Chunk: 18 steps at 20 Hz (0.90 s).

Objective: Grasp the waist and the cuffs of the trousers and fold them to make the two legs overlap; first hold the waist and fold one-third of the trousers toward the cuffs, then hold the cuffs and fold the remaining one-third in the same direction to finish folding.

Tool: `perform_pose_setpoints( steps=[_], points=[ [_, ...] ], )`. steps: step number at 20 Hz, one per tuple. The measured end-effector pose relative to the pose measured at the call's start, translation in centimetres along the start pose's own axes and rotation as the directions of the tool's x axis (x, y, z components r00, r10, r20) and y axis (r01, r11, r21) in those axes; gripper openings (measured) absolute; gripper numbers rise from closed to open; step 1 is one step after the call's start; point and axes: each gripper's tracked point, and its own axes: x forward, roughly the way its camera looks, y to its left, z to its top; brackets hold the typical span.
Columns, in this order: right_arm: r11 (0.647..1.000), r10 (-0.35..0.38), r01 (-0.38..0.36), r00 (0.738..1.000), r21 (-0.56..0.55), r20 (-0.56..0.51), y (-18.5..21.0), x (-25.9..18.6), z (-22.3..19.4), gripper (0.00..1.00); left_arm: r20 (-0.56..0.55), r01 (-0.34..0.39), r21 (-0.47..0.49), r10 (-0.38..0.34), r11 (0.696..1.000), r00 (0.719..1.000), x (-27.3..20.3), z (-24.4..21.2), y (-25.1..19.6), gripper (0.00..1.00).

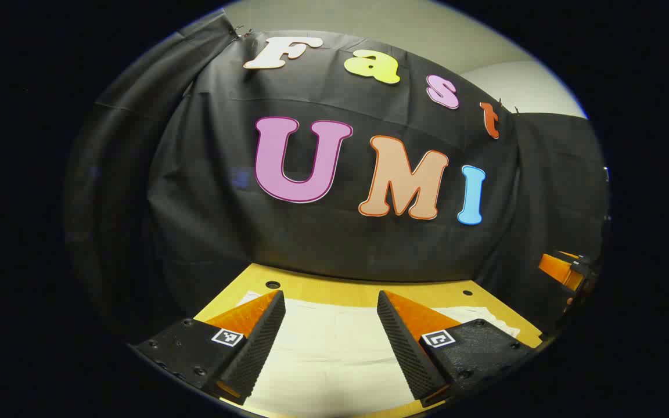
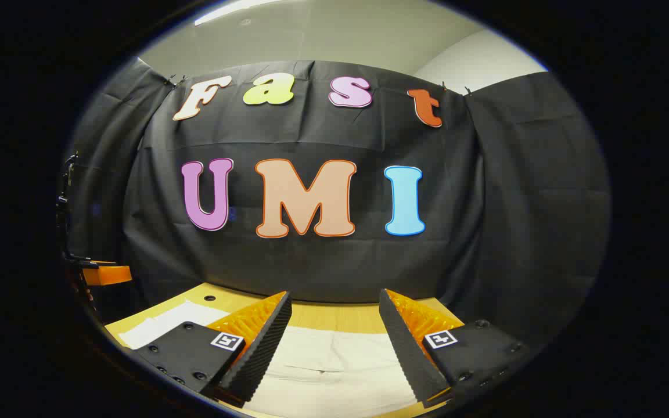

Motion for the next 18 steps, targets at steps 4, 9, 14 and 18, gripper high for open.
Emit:
perform_pose_setpoints(
  steps=[4, 9, 14, 18],
  points=[
    [1.000, -0.009, 0.009, 1.000, -0.007, -0.007, -0.2, -0.3, -0.2, 0.98, -0.017, 0.006, 0.013, -0.006, 1.000, 1.000, 0.5, -0.5, 0.0, 0.95],
    [1.000, -0.011, 0.010, 0.999, -0.018, -0.032, 0.0, 0.2, -1.1, 0.97, -0.027, 0.003, 0.031, -0.002, 1.000, 1.000, 0.9, -0.9, 0.4, 0.95],
    [1.000, -0.001, 0.000, 0.999, -0.028, -0.042, 0.6, 0.5, -1.5, 0.97, -0.033, 0.000, 0.059, 0.002, 0.998, 0.999, 1.1, -1.0, 1.0, 0.97],
    [1.000, 0.007, -0.008, 0.998, -0.018, -0.057, 1.2, 0.6, -1.8, 0.99, -0.095, 0.030, 0.105, -0.020, 0.994, 0.995, 0.7, -3.0, 1.6, 0.95]
  ],
)
